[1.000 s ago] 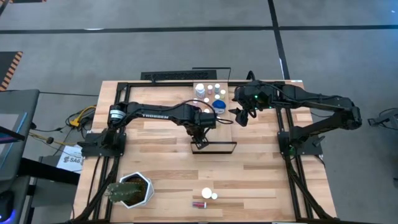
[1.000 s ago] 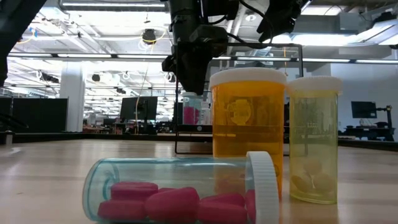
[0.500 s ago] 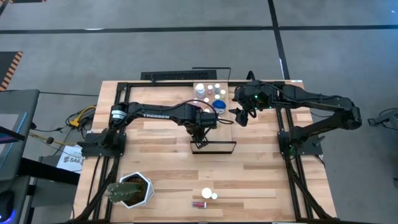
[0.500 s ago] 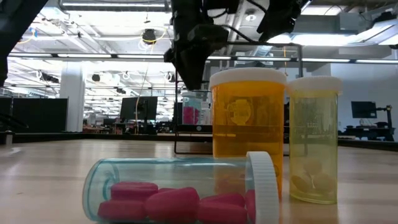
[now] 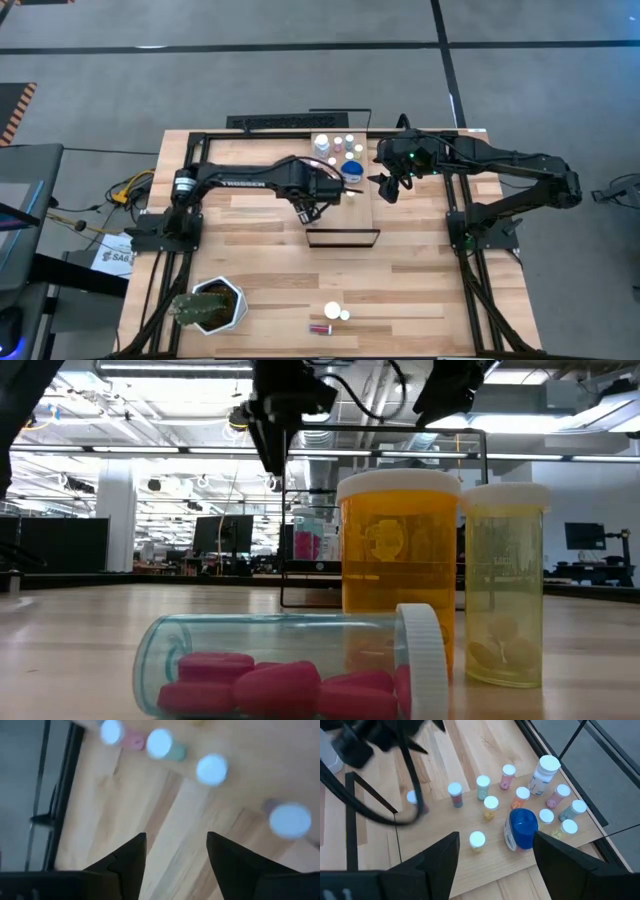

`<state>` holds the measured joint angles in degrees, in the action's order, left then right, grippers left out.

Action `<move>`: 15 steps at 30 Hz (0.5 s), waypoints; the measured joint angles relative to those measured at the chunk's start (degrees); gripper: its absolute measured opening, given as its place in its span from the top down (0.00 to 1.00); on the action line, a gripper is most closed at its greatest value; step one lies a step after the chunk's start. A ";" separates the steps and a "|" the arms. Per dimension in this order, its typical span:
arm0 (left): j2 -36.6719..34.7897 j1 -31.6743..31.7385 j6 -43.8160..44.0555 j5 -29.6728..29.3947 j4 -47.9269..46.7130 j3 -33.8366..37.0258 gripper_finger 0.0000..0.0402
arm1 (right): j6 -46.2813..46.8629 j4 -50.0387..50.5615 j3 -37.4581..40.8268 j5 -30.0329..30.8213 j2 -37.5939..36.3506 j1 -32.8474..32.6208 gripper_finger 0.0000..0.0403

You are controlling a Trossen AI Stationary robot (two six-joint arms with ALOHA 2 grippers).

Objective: Pick and place medicine bottles onto shelf by color
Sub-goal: Put the yellow pill bottle on the shelf

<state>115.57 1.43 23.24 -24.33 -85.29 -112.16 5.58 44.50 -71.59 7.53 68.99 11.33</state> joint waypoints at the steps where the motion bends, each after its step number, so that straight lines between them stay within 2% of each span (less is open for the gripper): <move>1: -0.78 0.01 0.46 -0.03 -1.21 0.11 0.50 | 0.00 -0.01 0.00 0.00 0.00 0.00 0.32; 7: -7.18 0.04 3.60 0.11 -4.13 4.62 0.48 | 0.00 -0.06 0.00 0.00 0.02 0.01 0.32; 10: -12.22 -0.03 6.24 2.02 -3.92 11.17 0.48 | 0.00 -0.06 0.00 0.00 0.02 0.02 0.32; 15: -21.29 -1.40 5.92 6.63 3.13 24.95 0.48 | 0.00 -0.17 0.00 0.00 0.02 0.00 0.32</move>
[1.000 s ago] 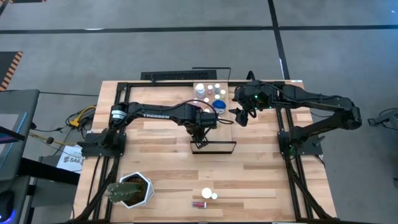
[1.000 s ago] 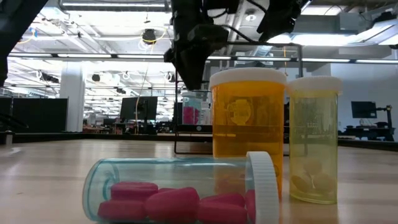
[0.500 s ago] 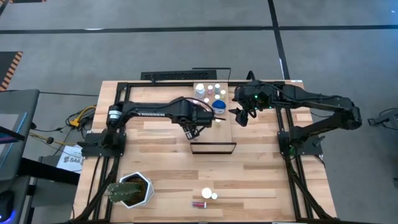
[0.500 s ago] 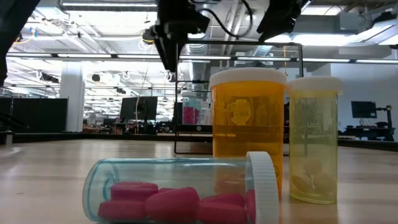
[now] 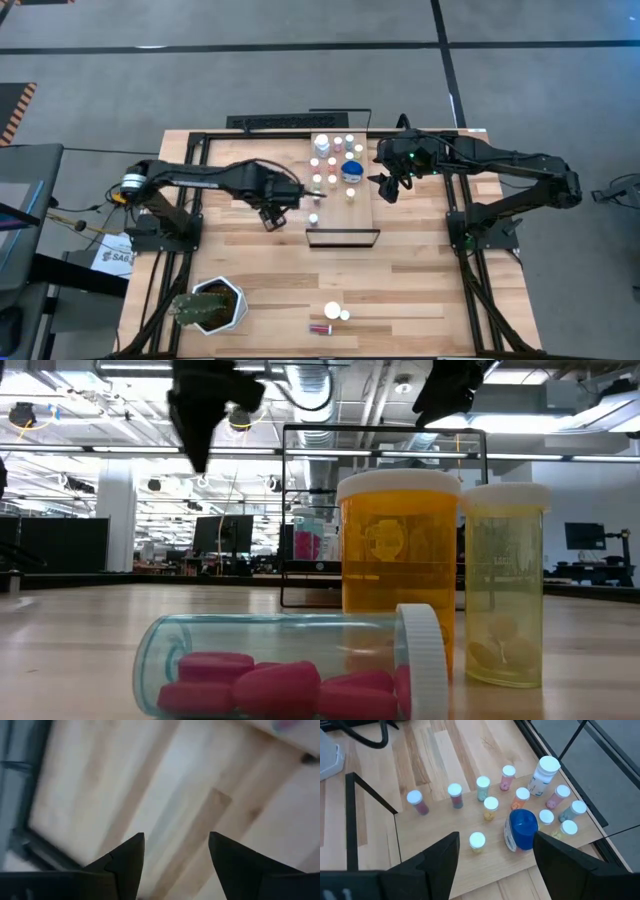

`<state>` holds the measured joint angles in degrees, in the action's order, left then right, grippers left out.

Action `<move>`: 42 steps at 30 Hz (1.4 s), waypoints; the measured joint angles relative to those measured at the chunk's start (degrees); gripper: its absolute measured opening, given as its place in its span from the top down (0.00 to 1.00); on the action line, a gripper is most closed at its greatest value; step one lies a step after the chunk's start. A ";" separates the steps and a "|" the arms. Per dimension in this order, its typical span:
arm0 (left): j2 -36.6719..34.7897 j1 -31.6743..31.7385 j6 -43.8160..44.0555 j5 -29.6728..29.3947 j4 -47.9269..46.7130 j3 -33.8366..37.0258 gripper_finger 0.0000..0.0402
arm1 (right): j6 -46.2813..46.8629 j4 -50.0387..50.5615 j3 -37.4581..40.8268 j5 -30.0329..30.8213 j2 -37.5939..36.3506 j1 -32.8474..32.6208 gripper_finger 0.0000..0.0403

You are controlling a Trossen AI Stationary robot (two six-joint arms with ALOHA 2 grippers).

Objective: Pick and place medicine bottles onto shelf by color
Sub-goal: Put the yellow pill bottle on the shelf

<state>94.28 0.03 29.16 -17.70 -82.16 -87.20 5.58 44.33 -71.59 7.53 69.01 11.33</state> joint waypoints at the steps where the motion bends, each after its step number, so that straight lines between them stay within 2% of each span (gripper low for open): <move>1: -1.59 -0.07 -0.65 1.18 2.05 2.60 0.48 | 0.00 -0.01 0.00 0.00 0.00 0.02 0.32; 7: -8.24 -0.04 -1.26 4.43 13.53 16.66 0.48 | 0.00 -0.02 0.00 0.00 0.00 0.01 0.32; 12: -9.37 0.63 0.29 5.18 23.45 24.77 0.48 | 0.00 -0.10 0.00 0.00 0.00 0.02 0.32; 16: -10.29 0.70 -0.22 5.50 24.83 26.41 0.49 | 0.00 -0.22 0.00 0.00 0.00 0.00 0.32; 22: -11.39 0.57 -8.02 5.53 29.01 26.41 0.51 | 0.00 -0.22 0.00 0.00 0.00 0.01 0.32; 29: -11.39 -1.41 -14.79 10.83 36.32 26.41 0.53 | 0.00 -0.22 0.00 0.00 0.00 0.00 0.32; 34: -11.40 -9.26 -6.58 12.29 35.80 27.21 0.53 | 0.00 -0.22 0.00 -0.02 0.00 0.00 0.32; 40: -11.56 -21.50 9.77 7.26 39.56 29.26 0.53 | 0.67 -2.51 -0.02 -0.23 0.31 -0.02 0.32; 42: -11.56 -24.79 13.04 6.17 42.58 29.34 0.53 | 6.11 -4.06 -0.02 -3.06 0.79 -0.39 0.32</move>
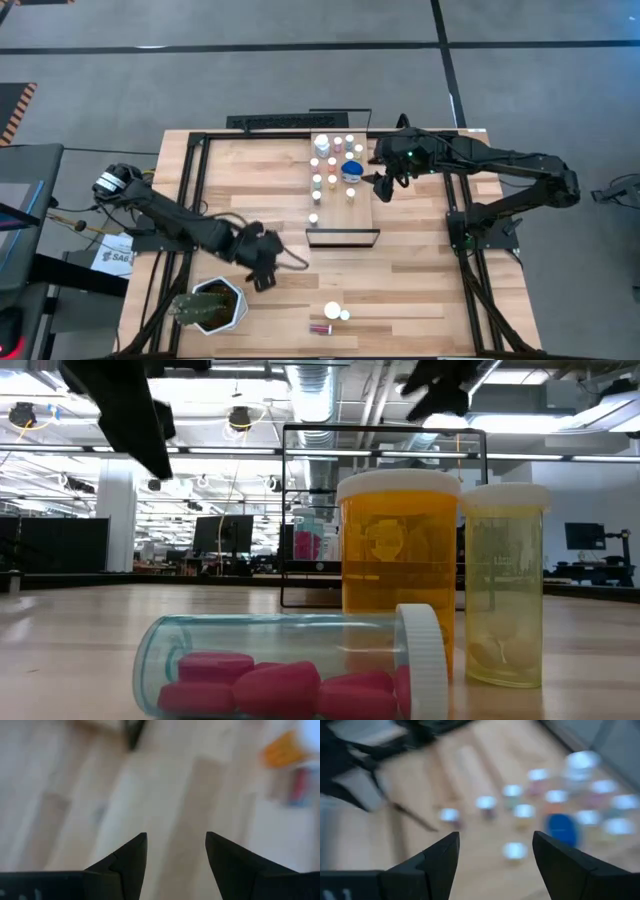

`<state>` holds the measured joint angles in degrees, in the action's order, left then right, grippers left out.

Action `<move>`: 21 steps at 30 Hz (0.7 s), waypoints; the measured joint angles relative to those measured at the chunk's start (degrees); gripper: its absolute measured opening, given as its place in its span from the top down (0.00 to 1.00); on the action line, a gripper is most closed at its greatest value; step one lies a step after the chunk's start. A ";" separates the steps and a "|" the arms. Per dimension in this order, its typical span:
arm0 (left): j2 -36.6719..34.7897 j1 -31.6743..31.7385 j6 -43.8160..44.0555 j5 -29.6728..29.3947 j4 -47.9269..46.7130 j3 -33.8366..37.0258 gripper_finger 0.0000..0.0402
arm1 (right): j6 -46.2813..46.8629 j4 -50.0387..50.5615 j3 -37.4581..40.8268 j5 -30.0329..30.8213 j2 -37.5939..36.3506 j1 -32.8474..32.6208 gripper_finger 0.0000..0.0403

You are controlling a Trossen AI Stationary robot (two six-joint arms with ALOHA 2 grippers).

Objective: Pick and place medicine bottles onto shelf by color
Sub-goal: Put the yellow pill bottle on the shelf

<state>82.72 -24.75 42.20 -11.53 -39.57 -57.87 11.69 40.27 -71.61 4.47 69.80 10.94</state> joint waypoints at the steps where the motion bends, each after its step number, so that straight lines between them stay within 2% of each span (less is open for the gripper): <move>1: 0.00 -1.41 1.03 -0.70 1.90 0.00 0.53 | 2.98 -0.03 0.04 -2.17 0.07 -0.08 0.32; 4: 0.00 -4.59 2.42 -2.72 6.40 0.00 0.53 | 8.38 -1.13 -0.12 -9.25 1.64 -3.06 0.32; 6: 0.00 -5.94 3.40 -4.21 9.11 0.00 0.53 | 10.30 -0.27 0.07 -10.25 3.01 -7.52 0.32; 8: 0.00 -6.93 3.95 -5.43 10.29 -0.02 0.53 | 12.29 -1.47 0.00 -8.60 4.44 -13.00 0.32; 15: -0.02 -7.76 5.63 -7.25 11.06 -0.02 0.53 | 23.01 1.03 -0.01 3.81 8.95 -30.02 0.32; 21: -0.02 -7.69 5.65 -7.36 11.05 -0.02 0.53 | 34.12 0.59 0.00 4.60 14.82 -39.64 0.32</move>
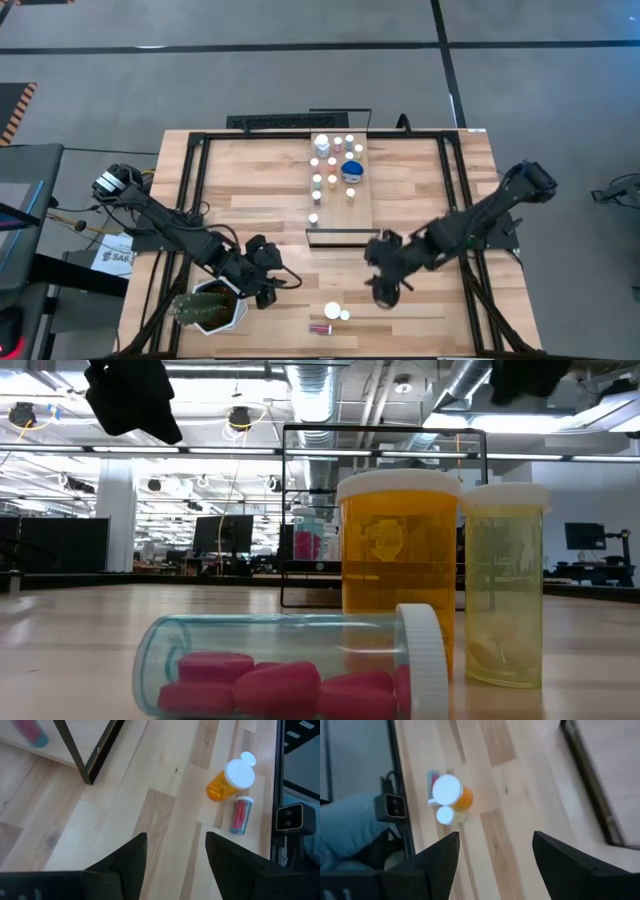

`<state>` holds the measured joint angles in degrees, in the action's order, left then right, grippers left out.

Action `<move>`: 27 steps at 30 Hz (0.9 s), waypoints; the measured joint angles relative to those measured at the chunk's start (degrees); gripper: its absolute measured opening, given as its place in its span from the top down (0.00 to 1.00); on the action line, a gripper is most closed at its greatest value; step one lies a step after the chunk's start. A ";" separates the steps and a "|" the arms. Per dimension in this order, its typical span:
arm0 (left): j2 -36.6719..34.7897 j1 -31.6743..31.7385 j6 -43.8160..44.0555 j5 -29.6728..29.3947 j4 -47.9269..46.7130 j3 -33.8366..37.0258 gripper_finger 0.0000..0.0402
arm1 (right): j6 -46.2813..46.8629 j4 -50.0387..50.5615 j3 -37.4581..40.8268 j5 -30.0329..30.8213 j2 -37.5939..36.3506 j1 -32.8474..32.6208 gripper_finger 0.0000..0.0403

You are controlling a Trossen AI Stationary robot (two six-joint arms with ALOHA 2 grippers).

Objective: Pick and place medicine bottles onto shelf by color
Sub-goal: Put the yellow pill bottle on the shelf

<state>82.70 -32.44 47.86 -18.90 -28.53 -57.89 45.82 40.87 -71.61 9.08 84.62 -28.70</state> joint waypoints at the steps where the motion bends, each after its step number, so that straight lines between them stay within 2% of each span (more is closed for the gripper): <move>1: 0.00 0.06 -0.02 -0.02 0.06 0.00 0.53 | 0.67 -0.31 0.00 0.01 1.21 -0.78 0.32; 3: 0.00 0.08 0.00 -0.09 -0.01 -0.02 0.53 | 2.71 -1.96 0.02 -0.55 3.92 -1.75 0.32; 9: 0.00 0.08 -0.03 -0.89 -0.12 -0.02 0.53 | 5.41 -8.79 0.02 -14.00 11.72 -1.54 0.32; 13: 0.00 0.06 -0.77 -0.87 -0.29 -0.02 0.53 | 8.57 -12.35 -0.86 -18.63 16.39 -0.96 0.32; 23: 0.00 -0.42 -1.70 -0.87 -0.75 -0.02 0.53 | 12.85 -12.31 -6.75 -16.33 23.23 -0.81 0.32; 27: 0.00 -1.11 -1.73 -0.91 -0.82 -0.02 0.53 | 12.82 -11.24 -8.15 -12.54 23.56 -1.59 0.32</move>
<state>82.70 -33.55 46.13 -19.81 -29.34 -57.91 58.64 29.63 -79.76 -3.47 108.18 -30.28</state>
